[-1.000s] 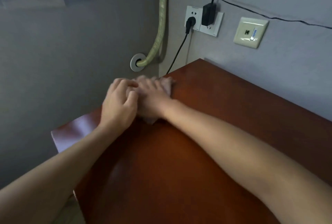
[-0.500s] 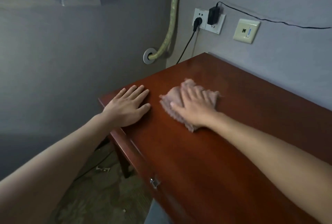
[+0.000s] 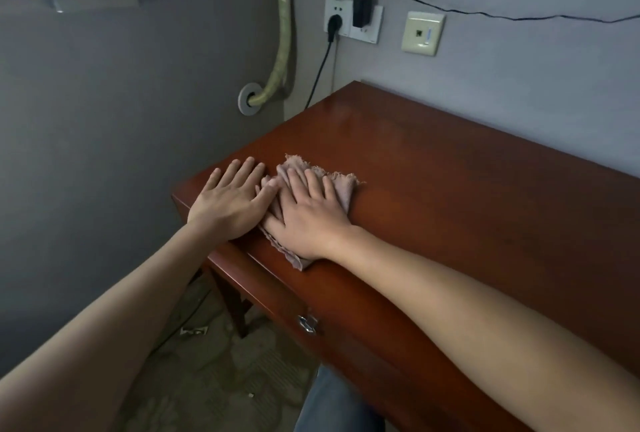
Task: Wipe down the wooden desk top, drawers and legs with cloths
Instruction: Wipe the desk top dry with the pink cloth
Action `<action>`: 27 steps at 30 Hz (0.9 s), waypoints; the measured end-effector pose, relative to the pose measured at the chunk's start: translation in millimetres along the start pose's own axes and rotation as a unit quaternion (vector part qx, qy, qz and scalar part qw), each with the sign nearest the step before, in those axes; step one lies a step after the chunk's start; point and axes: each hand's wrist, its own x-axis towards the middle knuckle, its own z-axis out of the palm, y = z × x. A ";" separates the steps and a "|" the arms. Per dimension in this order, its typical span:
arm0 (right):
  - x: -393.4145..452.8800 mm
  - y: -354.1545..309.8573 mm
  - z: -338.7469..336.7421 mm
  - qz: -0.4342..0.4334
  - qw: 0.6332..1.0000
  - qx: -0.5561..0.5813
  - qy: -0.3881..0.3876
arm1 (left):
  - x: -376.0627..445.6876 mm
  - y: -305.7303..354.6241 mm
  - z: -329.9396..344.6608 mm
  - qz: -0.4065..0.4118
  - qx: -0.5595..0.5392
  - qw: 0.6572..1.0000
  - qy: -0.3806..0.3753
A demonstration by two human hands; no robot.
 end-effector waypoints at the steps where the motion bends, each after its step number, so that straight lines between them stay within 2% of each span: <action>1: -3.8 3.8 -2.0 0.008 1.000 0.001 -0.008 | -0.4 -1.0 1.2 0.002 0.000 1.000 0.002; 15: -100.2 116.9 -23.6 0.211 0.977 -0.022 -0.024 | -1.8 -11.8 11.1 0.041 0.042 0.998 0.024; 21: -140.4 118.7 -21.7 0.293 0.956 -0.013 -0.010 | -2.8 -9.7 7.7 0.072 0.057 0.996 0.009; 23: -158.6 102.4 -19.2 0.284 0.959 -0.018 -0.011 | -1.8 -7.3 6.5 0.103 0.056 0.993 0.010; 25: -179.9 79.1 -16.4 0.249 0.968 -0.021 -0.015 | 3.3 0.1 3.9 0.199 0.061 0.978 0.007; 27: -199.9 65.0 -16.4 0.253 0.967 -0.007 -0.009 | 8.8 8.2 -0.4 0.292 0.066 0.954 -0.024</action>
